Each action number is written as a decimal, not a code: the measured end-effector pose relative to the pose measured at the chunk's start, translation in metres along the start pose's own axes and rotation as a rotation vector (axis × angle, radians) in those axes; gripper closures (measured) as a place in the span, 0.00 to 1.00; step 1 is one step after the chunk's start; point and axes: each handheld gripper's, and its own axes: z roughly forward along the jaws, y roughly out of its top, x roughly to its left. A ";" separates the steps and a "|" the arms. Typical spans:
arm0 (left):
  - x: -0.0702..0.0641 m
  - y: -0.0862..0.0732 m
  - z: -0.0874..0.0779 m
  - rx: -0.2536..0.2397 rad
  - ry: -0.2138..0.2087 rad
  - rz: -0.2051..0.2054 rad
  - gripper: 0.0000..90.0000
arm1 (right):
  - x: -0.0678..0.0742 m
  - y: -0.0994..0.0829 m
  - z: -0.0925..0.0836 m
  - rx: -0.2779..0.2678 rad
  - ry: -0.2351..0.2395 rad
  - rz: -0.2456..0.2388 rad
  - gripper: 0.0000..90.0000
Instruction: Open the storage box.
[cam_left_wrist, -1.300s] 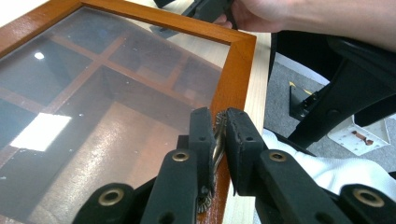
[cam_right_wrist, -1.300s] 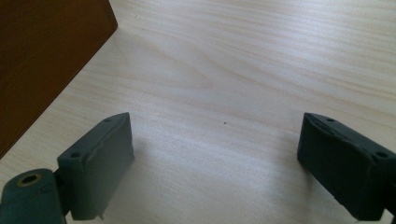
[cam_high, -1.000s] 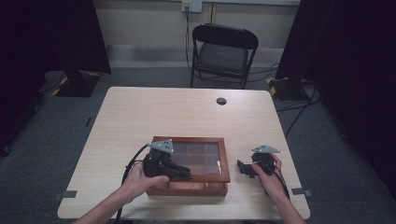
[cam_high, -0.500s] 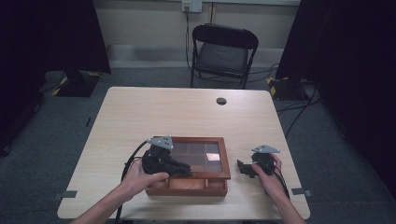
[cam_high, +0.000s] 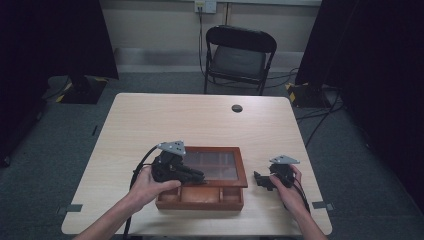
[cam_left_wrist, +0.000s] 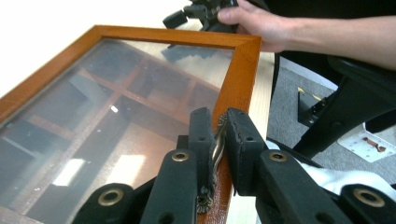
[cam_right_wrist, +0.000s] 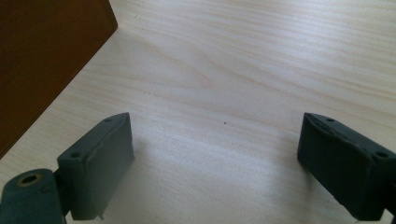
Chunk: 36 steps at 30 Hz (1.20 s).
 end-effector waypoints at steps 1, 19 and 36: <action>0.000 0.000 0.000 0.000 0.000 0.000 0.90 | 0.000 0.000 0.000 0.000 0.000 0.000 0.11; 0.002 0.011 -0.006 -0.008 0.009 -0.005 0.90 | 0.000 0.000 0.000 0.000 0.000 0.000 0.11; 0.004 0.025 -0.010 0.007 0.025 -0.022 0.90 | 0.000 0.000 0.000 0.000 0.001 -0.002 0.11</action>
